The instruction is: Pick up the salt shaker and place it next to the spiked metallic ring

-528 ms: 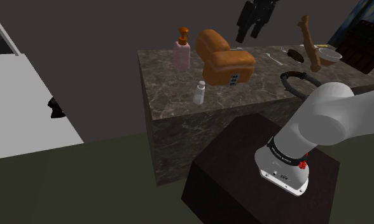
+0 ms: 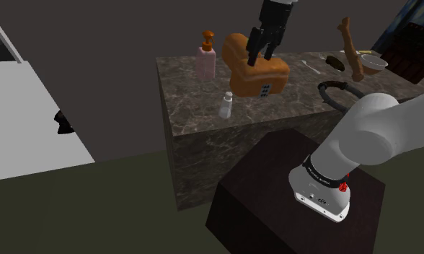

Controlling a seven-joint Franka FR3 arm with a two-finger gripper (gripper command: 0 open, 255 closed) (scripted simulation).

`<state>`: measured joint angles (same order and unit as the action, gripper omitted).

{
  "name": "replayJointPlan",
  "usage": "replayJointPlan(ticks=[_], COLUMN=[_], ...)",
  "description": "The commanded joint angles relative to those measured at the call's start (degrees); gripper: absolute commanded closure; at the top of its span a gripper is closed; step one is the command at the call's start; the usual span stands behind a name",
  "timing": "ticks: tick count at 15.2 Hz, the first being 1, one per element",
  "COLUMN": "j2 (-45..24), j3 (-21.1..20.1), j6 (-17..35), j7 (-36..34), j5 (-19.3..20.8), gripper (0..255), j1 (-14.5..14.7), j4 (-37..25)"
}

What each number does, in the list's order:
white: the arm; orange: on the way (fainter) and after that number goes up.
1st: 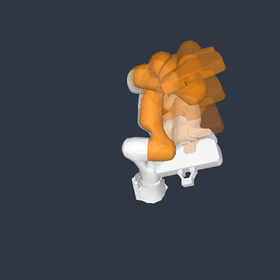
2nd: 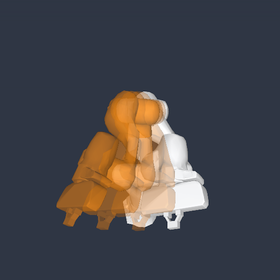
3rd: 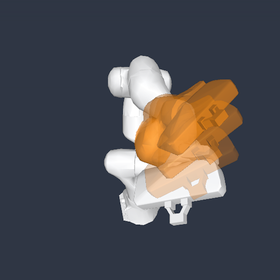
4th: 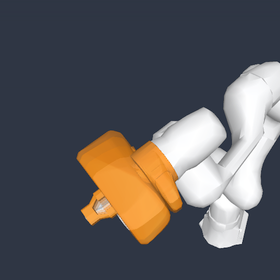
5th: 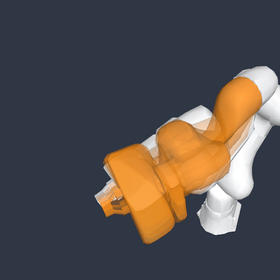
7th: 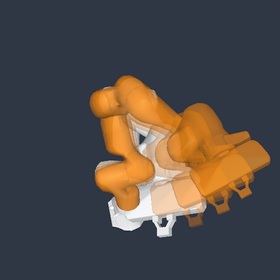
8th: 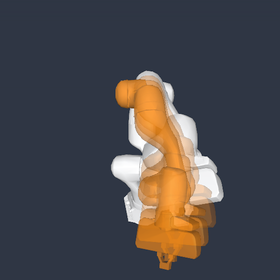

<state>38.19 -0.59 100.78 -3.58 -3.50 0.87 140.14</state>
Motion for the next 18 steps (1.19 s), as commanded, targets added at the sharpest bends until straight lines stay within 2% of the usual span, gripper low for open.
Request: replayJointPlan(ticks=[1,9,18], j2=[-3.54,-19.61,-22.88], j3=[-0.35,-1.12,-1.53], j6=[3.39,15.27,22.25], j7=[-0.16,0.36,0.63], j5=[-0.62,-2.78,-3.45], gripper=[0,0,0], j1=[0.36,1.52,1.91], j4=[0.86,0.94,4.85])
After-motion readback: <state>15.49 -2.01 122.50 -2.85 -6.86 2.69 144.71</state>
